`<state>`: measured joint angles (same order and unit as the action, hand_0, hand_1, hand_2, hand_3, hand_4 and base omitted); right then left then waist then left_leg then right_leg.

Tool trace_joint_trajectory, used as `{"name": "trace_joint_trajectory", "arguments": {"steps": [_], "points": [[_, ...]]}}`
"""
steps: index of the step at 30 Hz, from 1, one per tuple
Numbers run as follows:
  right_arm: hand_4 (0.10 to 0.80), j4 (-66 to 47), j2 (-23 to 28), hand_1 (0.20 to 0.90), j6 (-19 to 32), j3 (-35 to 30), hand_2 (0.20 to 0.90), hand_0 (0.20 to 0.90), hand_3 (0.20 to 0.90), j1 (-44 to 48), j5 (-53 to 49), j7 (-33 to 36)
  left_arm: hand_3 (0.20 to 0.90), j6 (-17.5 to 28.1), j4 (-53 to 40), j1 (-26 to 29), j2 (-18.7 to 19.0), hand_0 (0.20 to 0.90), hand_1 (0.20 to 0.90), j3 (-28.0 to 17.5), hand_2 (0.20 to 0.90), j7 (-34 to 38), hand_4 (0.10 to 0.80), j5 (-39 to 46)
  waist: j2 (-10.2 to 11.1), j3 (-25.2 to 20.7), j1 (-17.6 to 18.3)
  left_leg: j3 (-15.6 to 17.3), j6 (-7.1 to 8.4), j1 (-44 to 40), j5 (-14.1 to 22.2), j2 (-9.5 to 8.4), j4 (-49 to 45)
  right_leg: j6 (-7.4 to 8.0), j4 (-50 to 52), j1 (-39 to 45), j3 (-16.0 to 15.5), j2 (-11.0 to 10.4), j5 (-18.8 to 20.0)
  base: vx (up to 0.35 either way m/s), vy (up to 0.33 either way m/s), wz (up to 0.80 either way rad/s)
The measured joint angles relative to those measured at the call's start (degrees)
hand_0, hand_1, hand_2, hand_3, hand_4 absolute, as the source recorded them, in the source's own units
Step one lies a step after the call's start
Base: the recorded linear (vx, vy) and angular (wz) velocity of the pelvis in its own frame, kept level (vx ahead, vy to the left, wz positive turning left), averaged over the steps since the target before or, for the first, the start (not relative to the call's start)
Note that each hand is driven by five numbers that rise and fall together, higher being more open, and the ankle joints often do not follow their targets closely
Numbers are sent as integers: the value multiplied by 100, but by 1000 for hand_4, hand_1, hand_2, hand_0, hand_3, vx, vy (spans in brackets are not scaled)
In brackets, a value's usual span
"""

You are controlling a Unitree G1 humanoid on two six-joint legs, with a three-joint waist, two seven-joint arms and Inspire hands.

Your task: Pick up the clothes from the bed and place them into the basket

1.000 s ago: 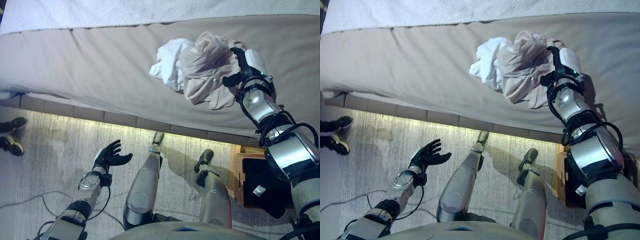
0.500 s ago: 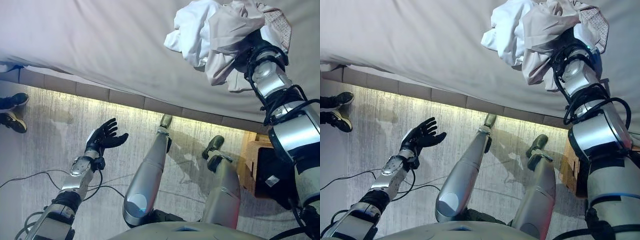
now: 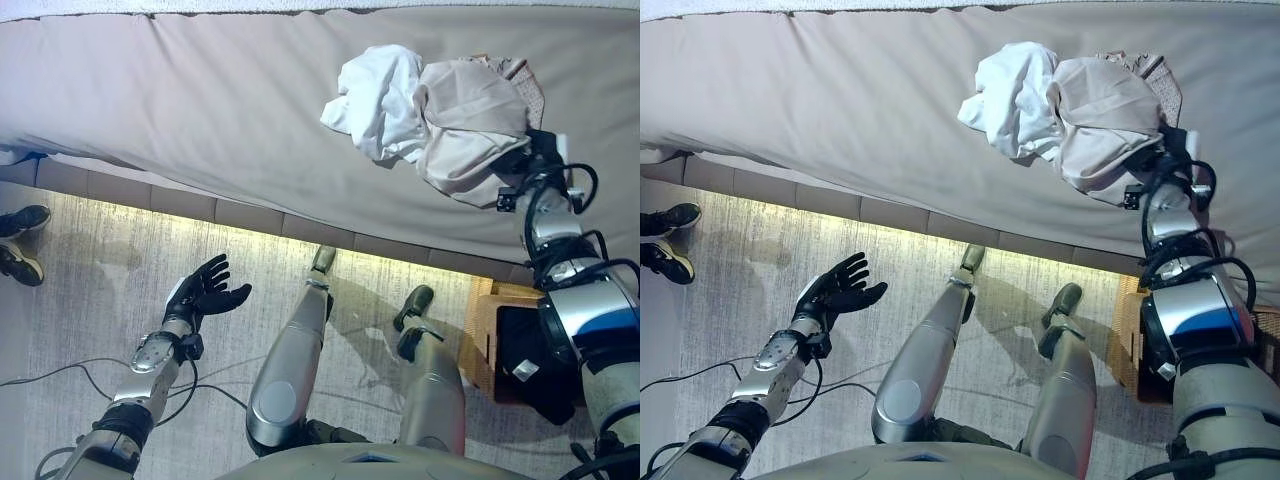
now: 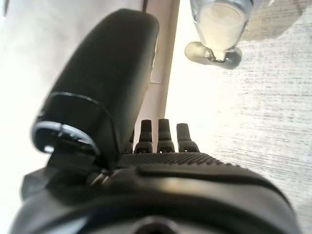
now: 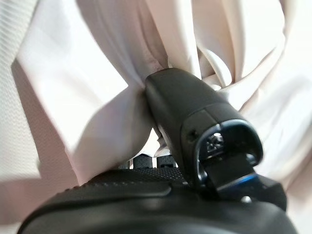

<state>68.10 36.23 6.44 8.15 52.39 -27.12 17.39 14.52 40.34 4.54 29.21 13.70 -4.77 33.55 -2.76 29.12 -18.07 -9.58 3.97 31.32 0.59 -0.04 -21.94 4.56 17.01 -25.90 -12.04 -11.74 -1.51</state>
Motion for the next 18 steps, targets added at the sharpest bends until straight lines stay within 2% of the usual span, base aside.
{"name": "trace_joint_trajectory", "arguments": {"steps": [2,3,6,10,12,13,14,15,16,18], "points": [[100,-377,-34,300,351,-419,300,300,200,-385,-254,119,900,113,126,-16,-174,900,900,-13,900,40,800,-47,20,-10,74,22,-16,-305,26,9,145,-51,-324,367,1,12,204,60,35,2],[100,-902,-115,300,573,-632,300,300,200,-730,-330,291,900,142,166,-72,-272,900,900,-16,900,66,800,-178,51,-26,99,90,-42,-551,2,30,277,-7,-610,666,5,44,375,44,61,-9],[100,-1880,-369,300,968,-766,300,300,200,-1289,-317,624,900,202,187,-249,-434,900,900,-29,900,122,800,-441,158,-88,241,225,-52,-1010,-8,60,519,-2,-1013,1150,33,67,552,41,104,-17],[100,-3185,-1036,300,1281,-896,300,300,200,-2354,5,960,900,253,732,-433,-782,900,900,-92,900,311,800,-887,631,-841,577,393,-52,-1484,-11,67,1050,-1,-1520,1526,121,70,612,72,200,-15],[100,-3638,-1183,300,1303,-900,300,300,200,-2727,340,1119,900,249,890,-470,-939,900,900,-106,900,347,800,-1012,710,-912,673,527,-54,-1864,-10,72,1151,-45,-1622,1818,251,71,644,75,267,-43],[100,-3920,-1273,300,1386,-920,300,300,200,-3035,570,1167,900,302,1011,-521,-1064,900,900,-105,900,346,800,-1131,767,-1023,732,476,-176,-2104,99,-27,1088,-50,-1603,1887,444,72,647,61,278,-61],[100,-3968,-1319,300,1434,-923,300,300,200,-3112,636,1173,900,313,1059,-537,-1100,900,900,-106,900,345,800,-1134,812,-1062,739,446,-187,-2153,107,-59,1048,-50,-1603,1909,564,54,646,65,253,-99],[100,-4158,-1398,300,1512,-972,300,300,200,-3319,713,1131,900,314,1183,-585,-1227,900,900,-106,900,337,800,-1182,831,-1151,764,552,-269,-2319,212,-68,932,-69,-1602,2013,807,36,660,31,126,-79],[100,-4236,-1419,300,1573,-1015,300,300,200,-3432,722,1122,900,315,1213,-607,-1267,900,900,-105,900,321,800,-1249,803,-1195,785,625,-278,-2396,281,-56,935,-71,-1600,2055,860,39,661,8,133,-73],[100,-4359,-1448,300,1743,-1254,300,300,200,-3881,746,1181,900,309,1229,-713,-1284,900,900,-101,900,237,800,-1523,813,-1481,1065,784,-274,-2519,493,-54,937,-79,-1577,2062,986,24,666,-33,158,-38]]}}
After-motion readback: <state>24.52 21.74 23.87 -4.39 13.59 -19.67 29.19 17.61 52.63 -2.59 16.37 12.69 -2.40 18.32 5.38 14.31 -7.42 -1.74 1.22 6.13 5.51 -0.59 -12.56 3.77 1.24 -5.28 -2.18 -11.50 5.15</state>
